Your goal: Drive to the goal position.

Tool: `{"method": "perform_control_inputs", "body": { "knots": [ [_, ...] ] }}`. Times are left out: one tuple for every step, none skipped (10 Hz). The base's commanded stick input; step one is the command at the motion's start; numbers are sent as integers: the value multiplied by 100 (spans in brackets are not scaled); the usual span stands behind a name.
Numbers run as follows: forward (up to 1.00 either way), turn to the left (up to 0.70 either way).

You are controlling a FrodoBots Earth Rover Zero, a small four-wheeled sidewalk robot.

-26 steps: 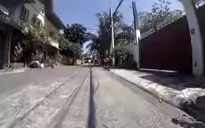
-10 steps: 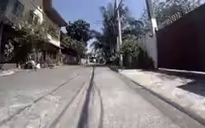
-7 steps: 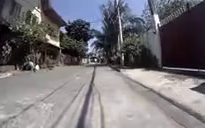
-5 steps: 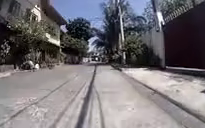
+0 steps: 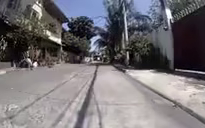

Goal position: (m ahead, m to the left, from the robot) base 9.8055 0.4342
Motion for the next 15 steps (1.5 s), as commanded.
{"method": "perform_control_inputs", "body": {
  "knots": [
    [100, -24],
    [100, 0],
    [100, 0],
    [100, 0],
    [100, 0],
    [100, 0],
    [100, 0],
    [100, 0],
    [100, 0],
    [100, 0],
    [100, 0],
    [100, 0],
    [100, 0],
    [100, 0],
    [100, -40]
  ]
}}
